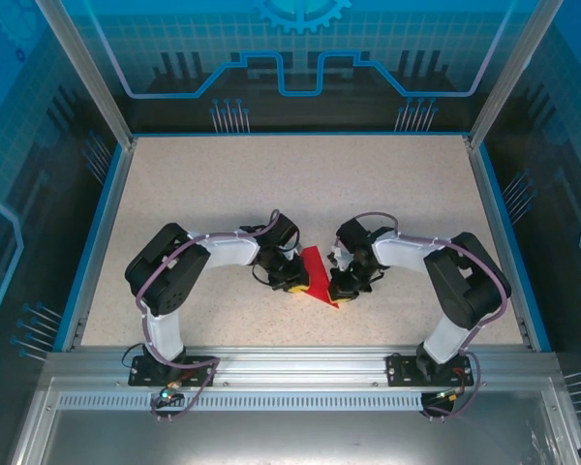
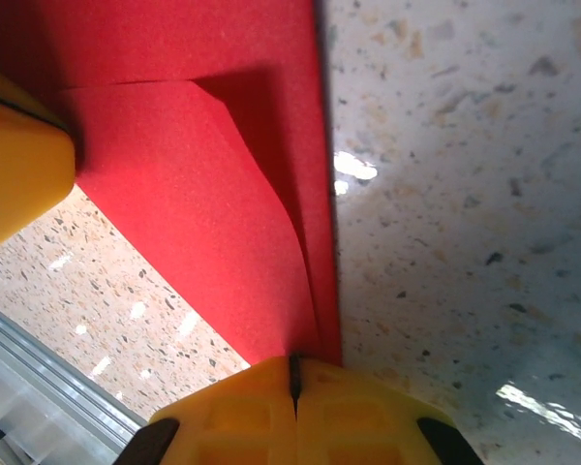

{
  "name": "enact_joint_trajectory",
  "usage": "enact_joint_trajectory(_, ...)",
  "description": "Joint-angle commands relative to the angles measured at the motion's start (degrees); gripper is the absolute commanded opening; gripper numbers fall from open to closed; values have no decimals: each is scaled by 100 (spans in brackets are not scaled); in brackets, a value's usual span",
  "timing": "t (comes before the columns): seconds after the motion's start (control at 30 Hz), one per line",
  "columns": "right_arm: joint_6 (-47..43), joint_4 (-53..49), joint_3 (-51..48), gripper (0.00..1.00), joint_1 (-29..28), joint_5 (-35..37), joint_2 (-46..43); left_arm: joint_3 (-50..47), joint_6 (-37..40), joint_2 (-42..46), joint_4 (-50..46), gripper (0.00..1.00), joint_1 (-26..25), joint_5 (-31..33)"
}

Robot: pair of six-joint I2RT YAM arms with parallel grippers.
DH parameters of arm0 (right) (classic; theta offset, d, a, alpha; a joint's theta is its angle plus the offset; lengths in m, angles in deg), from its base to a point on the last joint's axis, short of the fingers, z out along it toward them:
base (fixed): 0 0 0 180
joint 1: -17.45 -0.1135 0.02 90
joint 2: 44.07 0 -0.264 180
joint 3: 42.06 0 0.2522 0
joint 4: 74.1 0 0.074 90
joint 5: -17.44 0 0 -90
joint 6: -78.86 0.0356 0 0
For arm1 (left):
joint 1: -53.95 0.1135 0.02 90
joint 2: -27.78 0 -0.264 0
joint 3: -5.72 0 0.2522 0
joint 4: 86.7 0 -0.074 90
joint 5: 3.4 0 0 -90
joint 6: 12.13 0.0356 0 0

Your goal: Fold a paper plane with a square sheet of paper (fold left side to right side)

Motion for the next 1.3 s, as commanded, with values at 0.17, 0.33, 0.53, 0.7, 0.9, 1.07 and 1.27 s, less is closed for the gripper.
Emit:
enact_joint_trajectory(0.17,99,-324,-88,0,-71,722,383,162,157,470,-208,11,-257,272)
enact_joint_trajectory(0.33,125,-314,-93,0,-83,695,439,221,32,355,-35,5,-477,101)
enact_joint_trajectory(0.53,119,-311,-94,0,-86,703,420,274,-85,188,124,4,-617,46)
enact_joint_trajectory(0.7,113,-307,-86,0,-86,689,446,317,-18,159,142,5,-638,39)
enact_joint_trajectory(0.9,120,-321,-54,0,-86,666,482,614,127,-178,86,5,-811,-52)
enact_joint_trajectory(1.07,115,-351,-28,0,-87,683,496,681,127,-320,78,4,-872,-18)
enact_joint_trajectory(1.27,94,-360,-24,0,-90,692,513,525,153,-298,38,4,-887,-1)
